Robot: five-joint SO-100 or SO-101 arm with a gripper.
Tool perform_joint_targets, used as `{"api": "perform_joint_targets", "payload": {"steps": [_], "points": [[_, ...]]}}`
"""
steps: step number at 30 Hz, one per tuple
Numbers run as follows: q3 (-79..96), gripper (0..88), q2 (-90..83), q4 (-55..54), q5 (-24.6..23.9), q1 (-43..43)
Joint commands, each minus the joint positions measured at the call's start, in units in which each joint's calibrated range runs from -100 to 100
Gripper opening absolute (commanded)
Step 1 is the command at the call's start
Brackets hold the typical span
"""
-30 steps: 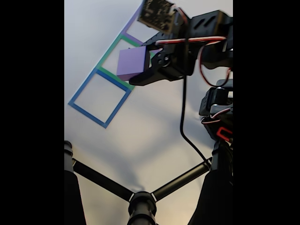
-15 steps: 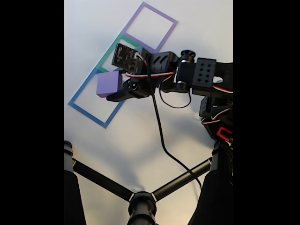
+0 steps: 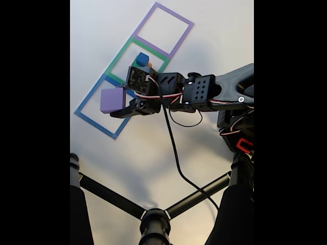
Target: Tower of hanoi
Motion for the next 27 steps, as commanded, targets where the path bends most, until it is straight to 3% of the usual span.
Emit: {"api": "perform_joint_targets", "payload": {"steps": [1, 13, 27], "points": [[-4.8, 14.9, 6.2, -6.1, 0.2, -1.2], [-11.1, 14.9, 21.9, -17.0, 0.2, -2.9], [-10.2, 14.9, 25.4, -20.7, 0.2, 0.1]]}}
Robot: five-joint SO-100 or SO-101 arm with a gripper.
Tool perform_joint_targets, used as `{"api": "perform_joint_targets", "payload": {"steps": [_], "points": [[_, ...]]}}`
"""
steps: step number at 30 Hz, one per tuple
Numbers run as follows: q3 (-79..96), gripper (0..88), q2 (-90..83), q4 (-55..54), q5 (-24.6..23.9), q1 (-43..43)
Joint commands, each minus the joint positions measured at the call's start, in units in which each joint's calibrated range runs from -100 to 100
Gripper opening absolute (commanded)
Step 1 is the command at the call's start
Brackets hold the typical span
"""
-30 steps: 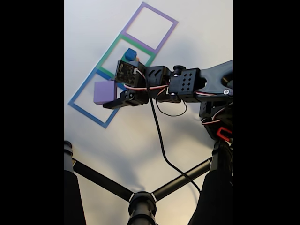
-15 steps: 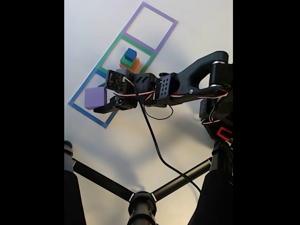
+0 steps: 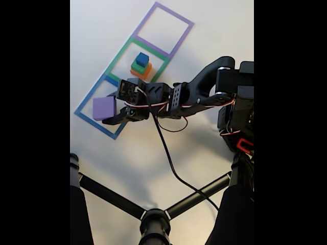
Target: Tower of hanoi
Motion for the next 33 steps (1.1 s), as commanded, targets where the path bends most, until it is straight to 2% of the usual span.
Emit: {"api": "perform_joint_targets", "payload": {"steps": [1, 22, 33], "points": [[-0.8, 14.9, -1.0, -1.6, 0.0, 2.4], [3.0, 14.9, 4.7, -11.7, 0.0, 2.5], [1.7, 15.0, 8.1, -13.5, 0.0, 2.1]]}}
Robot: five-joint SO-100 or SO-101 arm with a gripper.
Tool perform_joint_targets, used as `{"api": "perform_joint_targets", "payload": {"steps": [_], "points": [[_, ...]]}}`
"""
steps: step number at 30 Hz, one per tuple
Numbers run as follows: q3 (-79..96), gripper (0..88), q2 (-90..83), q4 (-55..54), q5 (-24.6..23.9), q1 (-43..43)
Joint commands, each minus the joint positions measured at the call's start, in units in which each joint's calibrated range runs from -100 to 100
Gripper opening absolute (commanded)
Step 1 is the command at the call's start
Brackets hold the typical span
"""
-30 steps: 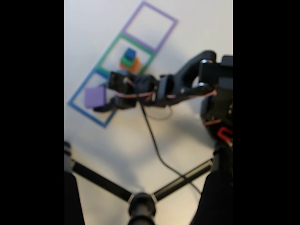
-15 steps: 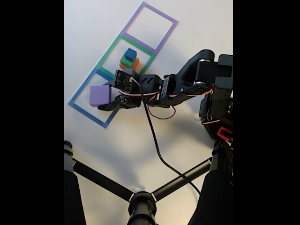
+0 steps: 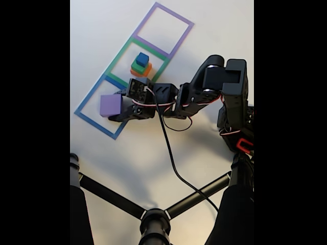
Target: Tower of hanoi
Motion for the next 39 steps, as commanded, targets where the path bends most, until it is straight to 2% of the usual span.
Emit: {"api": "perform_joint_targets", "payload": {"steps": [1, 7, 12, 20, 29, 39], "points": [[-2.2, 14.9, 0.4, -1.8, 0.4, -0.2], [-3.9, 16.5, 2.6, -2.9, 0.4, 0.1], [-3.8, 23.2, 2.8, -3.1, 0.4, 0.4], [-3.8, 29.0, 2.8, -3.1, 0.4, 1.0], [-4.0, 30.5, -0.1, -1.9, 0.4, 0.8], [-7.7, 27.8, -11.5, 9.1, 0.4, -2.0]]}}
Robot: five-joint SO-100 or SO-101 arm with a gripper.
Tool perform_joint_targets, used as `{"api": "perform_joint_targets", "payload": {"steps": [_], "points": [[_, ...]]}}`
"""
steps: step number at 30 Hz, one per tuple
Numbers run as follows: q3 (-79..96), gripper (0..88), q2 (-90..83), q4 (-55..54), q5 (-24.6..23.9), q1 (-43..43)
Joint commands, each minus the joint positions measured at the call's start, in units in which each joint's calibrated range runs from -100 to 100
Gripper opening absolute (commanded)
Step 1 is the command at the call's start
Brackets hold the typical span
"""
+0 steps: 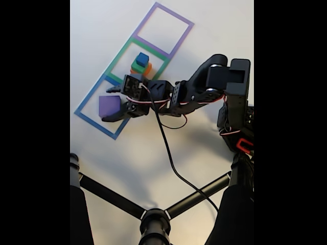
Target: Tower of hanoi
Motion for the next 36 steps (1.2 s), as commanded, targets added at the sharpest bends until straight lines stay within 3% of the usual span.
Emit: {"api": "perform_joint_targets", "payload": {"steps": [1, 7, 12, 16, 28, 32, 36], "points": [[-3.2, 27.5, -7.7, 3.8, 0.0, -2.6], [-4.1, 23.0, -13.5, 7.9, 0.0, -4.8], [-5.2, 7.3, -20.8, 14.8, 0.0, -6.1], [-7.4, 0.0, -30.0, 26.8, 0.0, -5.8], [-31.4, 0.0, -61.9, 98.5, 0.0, 4.7], [-38.8, 0.0, -65.9, 114.9, 0.0, 11.3], [-45.7, 0.0, -67.1, 124.3, 0.0, 18.1]]}}
